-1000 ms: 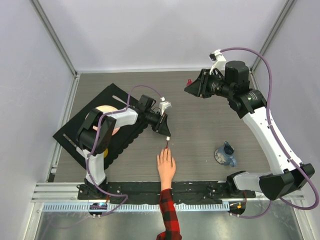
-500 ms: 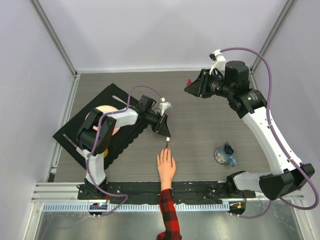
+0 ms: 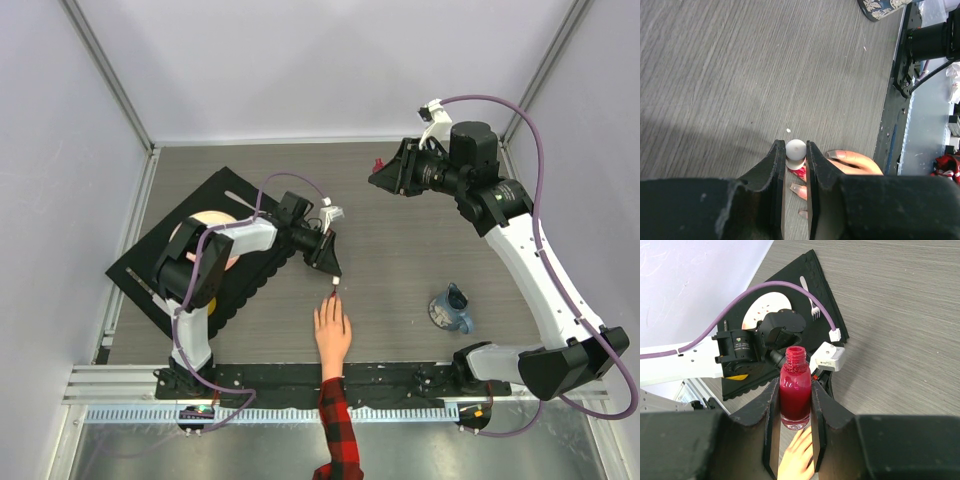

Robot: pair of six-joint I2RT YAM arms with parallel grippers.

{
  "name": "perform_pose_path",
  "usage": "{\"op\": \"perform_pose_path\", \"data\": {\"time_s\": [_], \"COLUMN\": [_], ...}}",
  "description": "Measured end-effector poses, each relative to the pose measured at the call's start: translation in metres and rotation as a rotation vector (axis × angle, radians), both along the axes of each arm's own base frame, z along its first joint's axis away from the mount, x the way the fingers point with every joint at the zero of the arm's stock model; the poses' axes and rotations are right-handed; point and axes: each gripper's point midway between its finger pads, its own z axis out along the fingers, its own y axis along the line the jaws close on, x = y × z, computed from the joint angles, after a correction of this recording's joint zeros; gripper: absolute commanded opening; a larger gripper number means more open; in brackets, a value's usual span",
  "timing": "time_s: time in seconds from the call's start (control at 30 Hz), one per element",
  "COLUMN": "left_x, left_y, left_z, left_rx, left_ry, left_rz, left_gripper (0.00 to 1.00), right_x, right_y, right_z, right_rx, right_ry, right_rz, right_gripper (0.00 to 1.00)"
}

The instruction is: Paint the nails

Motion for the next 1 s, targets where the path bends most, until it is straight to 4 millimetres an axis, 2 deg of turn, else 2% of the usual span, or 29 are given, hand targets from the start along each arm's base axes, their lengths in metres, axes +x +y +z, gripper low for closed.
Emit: {"op": "perform_pose_path", "data": {"time_s": [0.53, 1.0], "left_x": [-0.007, 0.003], "left_y": [0.005, 0.004], "left_z": [0.003, 0.014], "left_rx": [0.016, 0.029], "left_ry": [0.014, -0.028], "left_rz": [-0.001, 0.023], "left_gripper": [0.0, 0.0], "right_x": [0.0, 0.001], "right_y": [0.0, 0.001], "right_z": [0.0, 0.0], "right_rx": [0.003, 0.006], "right_ry": [0.0, 0.0], "right_rz": [0.0, -0.001], "right_gripper": [0.01, 0.01]}}
